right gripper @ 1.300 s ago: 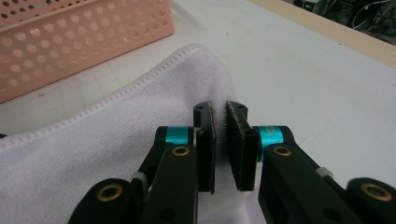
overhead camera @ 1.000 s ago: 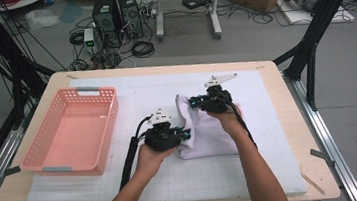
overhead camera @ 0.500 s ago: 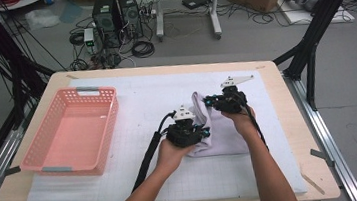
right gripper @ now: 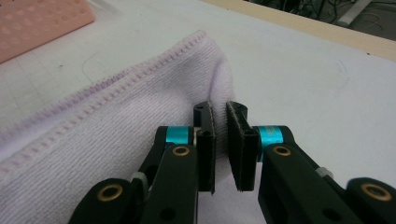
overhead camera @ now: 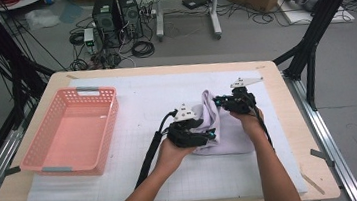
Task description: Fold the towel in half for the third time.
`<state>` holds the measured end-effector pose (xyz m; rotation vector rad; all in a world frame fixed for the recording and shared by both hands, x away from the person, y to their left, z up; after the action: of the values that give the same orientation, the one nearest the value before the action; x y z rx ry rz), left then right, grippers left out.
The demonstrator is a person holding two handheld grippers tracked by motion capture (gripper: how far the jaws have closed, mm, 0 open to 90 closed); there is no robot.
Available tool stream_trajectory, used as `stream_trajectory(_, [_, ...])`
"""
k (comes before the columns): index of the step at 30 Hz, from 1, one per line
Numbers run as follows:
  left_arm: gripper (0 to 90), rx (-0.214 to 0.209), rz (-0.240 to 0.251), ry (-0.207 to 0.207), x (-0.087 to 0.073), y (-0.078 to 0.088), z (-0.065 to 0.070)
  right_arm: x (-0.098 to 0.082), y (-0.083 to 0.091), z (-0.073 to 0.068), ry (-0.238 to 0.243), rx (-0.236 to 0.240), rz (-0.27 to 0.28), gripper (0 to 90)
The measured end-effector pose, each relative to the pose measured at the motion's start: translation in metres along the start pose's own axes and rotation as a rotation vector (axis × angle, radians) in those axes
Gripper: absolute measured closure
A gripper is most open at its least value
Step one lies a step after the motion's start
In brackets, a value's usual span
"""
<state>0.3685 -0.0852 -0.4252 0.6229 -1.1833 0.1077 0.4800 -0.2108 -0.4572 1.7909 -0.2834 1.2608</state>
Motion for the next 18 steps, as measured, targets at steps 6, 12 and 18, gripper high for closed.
stream_trajectory(6, [40.8,0.028,0.025,0.015,-0.008,0.021,-0.014,-0.006,0.001,0.010,-0.008,-0.041,-0.019,82.4])
stream_trajectory(12, [40.8,0.060,0.015,0.043,-0.023,0.034,-0.030,-0.014,0.004,0.019,0.006,-0.091,-0.044,82.3])
stream_trajectory(18, [40.8,0.095,0.012,0.055,-0.038,0.048,-0.043,-0.023,0.010,0.028,-0.019,-0.120,-0.056,78.3])
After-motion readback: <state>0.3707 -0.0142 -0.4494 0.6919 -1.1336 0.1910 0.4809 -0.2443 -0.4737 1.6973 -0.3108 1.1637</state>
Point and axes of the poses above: each handheld gripper's, and its own axes: y roughly backward along the jaws, x roughly out of its top, z roughly to its right, the point moved 9 cm from there along -y, roughly forward along the jaws, and after that the axes turned 4 degrees about -x, right-handed, at the moved point
